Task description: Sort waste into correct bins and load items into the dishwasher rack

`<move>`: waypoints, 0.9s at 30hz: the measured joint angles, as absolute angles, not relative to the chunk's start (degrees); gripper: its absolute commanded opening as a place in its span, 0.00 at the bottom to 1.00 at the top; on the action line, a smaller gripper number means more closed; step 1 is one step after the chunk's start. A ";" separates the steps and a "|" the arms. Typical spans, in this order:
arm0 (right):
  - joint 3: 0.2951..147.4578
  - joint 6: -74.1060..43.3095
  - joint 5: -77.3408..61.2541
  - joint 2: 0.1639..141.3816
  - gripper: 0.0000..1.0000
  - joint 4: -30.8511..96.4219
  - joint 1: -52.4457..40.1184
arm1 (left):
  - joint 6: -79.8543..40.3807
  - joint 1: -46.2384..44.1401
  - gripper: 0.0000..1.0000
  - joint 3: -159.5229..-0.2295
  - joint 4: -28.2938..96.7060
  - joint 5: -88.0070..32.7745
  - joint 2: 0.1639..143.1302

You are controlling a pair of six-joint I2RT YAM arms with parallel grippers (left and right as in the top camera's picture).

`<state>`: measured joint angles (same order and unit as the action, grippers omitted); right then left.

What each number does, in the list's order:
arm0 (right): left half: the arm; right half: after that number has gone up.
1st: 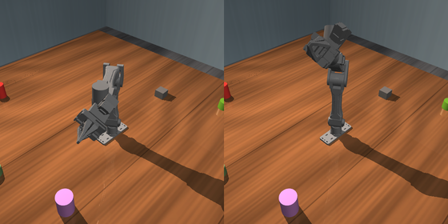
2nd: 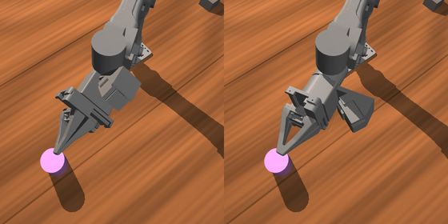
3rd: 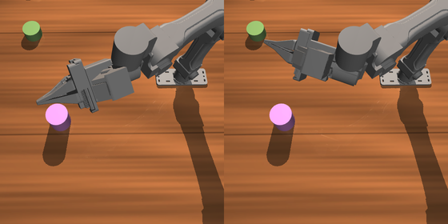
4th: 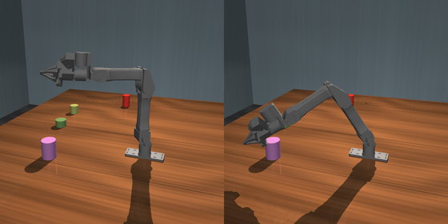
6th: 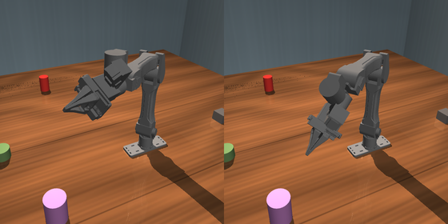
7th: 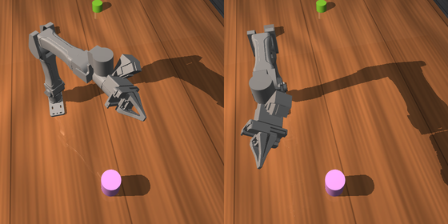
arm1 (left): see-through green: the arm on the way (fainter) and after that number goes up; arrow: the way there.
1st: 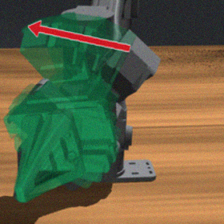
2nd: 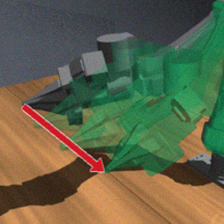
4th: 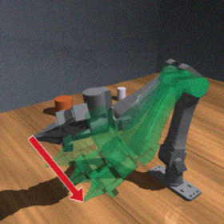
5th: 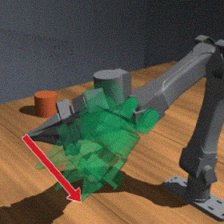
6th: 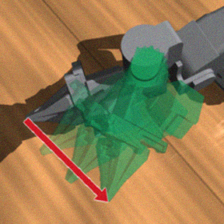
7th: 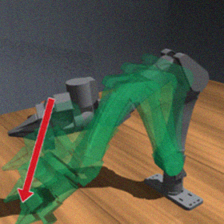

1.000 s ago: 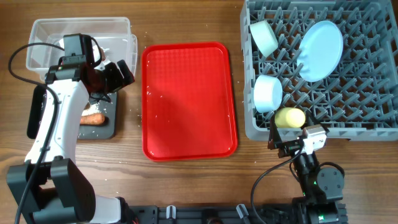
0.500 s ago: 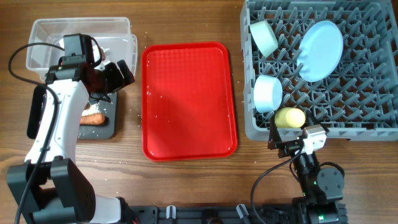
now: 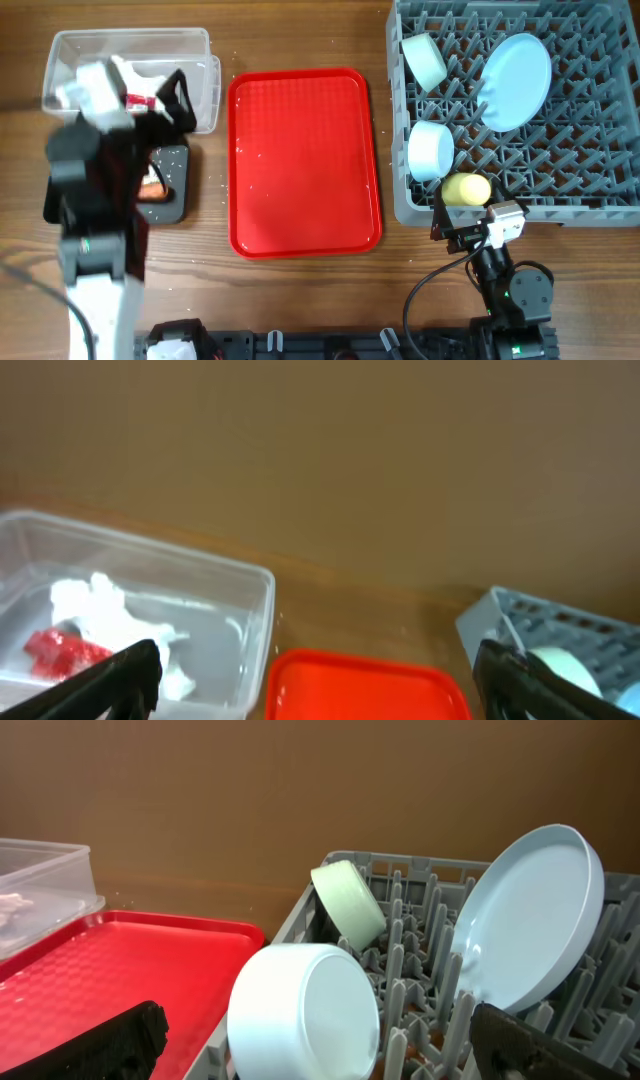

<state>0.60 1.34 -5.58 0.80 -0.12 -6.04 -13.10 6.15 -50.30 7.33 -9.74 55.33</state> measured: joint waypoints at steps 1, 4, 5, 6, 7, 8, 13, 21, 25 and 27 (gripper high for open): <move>0.54 1.34 -5.58 0.73 1.00 -0.10 -6.04 | -13.02 6.13 1.00 -46.68 5.13 -9.69 52.21; 0.45 1.34 -5.58 0.73 1.00 -0.12 -6.04 | -12.71 6.11 1.00 -30.09 -3.88 -9.41 39.24; 0.45 1.34 -5.58 0.73 1.00 -0.08 -6.04 | -12.71 6.11 1.00 -26.52 -5.23 -9.41 36.23; 0.45 1.34 -5.58 0.73 1.00 -0.10 -6.04 | -12.71 6.09 1.00 -21.47 -6.96 -9.34 31.77; 0.45 1.34 -5.58 0.73 1.00 -0.10 -6.04 | -12.71 5.91 1.00 -17.74 -7.75 -9.39 27.99; 0.45 1.34 -5.58 0.73 1.00 -0.08 -6.04 | -12.71 5.61 1.00 -15.20 -8.12 -9.39 25.15; 0.45 1.34 -5.58 0.73 1.00 -0.12 -6.04 | -12.71 3.79 1.00 -6.04 -8.23 -9.23 11.53; 0.45 1.34 -5.58 0.73 1.00 -0.10 -6.04 | -12.71 2.55 1.00 -0.89 -4.84 -9.21 1.45; 0.45 1.34 -5.58 0.73 1.00 -0.10 -6.04 | -12.71 2.04 1.00 -0.80 -0.16 -9.21 0.78; 0.45 1.34 -5.58 0.73 1.00 -0.10 -6.04 | -12.71 1.98 1.00 -0.69 3.14 -9.21 0.80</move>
